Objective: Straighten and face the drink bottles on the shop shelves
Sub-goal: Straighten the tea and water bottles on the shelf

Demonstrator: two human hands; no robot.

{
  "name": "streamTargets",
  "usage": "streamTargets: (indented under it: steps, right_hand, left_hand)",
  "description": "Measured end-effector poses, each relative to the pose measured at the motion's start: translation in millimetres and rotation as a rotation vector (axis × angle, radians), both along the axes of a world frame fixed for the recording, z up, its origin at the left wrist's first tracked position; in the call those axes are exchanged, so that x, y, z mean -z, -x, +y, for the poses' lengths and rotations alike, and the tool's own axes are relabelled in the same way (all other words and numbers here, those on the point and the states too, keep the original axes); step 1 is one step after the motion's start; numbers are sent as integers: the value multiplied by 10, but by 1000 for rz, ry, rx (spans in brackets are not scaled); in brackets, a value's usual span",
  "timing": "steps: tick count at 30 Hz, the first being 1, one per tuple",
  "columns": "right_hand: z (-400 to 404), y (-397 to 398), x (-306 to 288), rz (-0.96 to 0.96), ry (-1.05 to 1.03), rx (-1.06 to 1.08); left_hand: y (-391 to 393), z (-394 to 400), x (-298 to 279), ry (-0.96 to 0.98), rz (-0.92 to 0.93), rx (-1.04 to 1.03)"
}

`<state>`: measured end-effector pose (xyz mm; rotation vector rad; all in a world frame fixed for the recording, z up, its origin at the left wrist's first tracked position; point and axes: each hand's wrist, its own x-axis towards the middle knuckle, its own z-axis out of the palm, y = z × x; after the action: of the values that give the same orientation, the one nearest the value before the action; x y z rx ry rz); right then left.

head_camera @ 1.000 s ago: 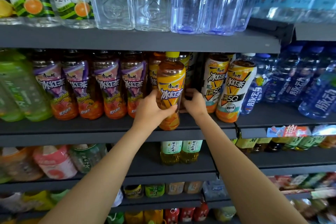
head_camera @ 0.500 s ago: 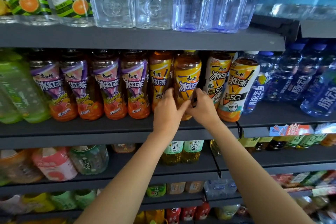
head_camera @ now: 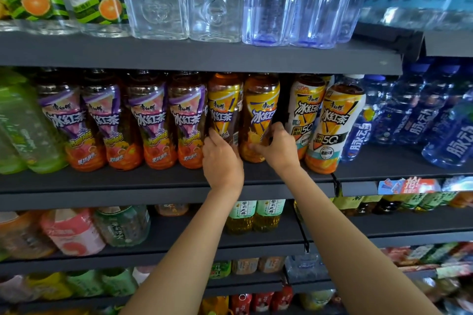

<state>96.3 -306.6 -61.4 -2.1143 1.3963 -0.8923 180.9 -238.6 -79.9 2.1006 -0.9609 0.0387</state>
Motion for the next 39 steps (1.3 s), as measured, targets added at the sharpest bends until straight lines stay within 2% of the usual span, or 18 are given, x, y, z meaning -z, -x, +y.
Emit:
streamTargets:
  steps: [5, 14, 21, 27, 30, 33, 36, 39]
  right_hand:
    - [-1, -54, 24, 11, 8, 51]
    - [51, -159, 21, 49, -3, 109]
    - [112, -162, 32, 62, 1, 118]
    - [102, -33, 79, -9, -31, -11]
    - [120, 180, 34, -90, 107, -30]
    - [134, 370, -108, -154, 386, 91]
    - [64, 445, -258, -63, 566, 166]
    - [-76, 378, -335, 133, 491, 195]
  left_hand:
    - [27, -77, 0, -46, -22, -105]
    - [147, -175, 47, 77, 66, -253]
    - [148, -178, 70, 105, 44, -274]
    - [131, -116, 97, 185, 65, -260]
    - [253, -65, 114, 367, 43, -217]
    - [475, -97, 124, 381, -57, -67]
    - [629, -192, 81, 338, -95, 17]
    - [576, -226, 55, 285, -78, 38]
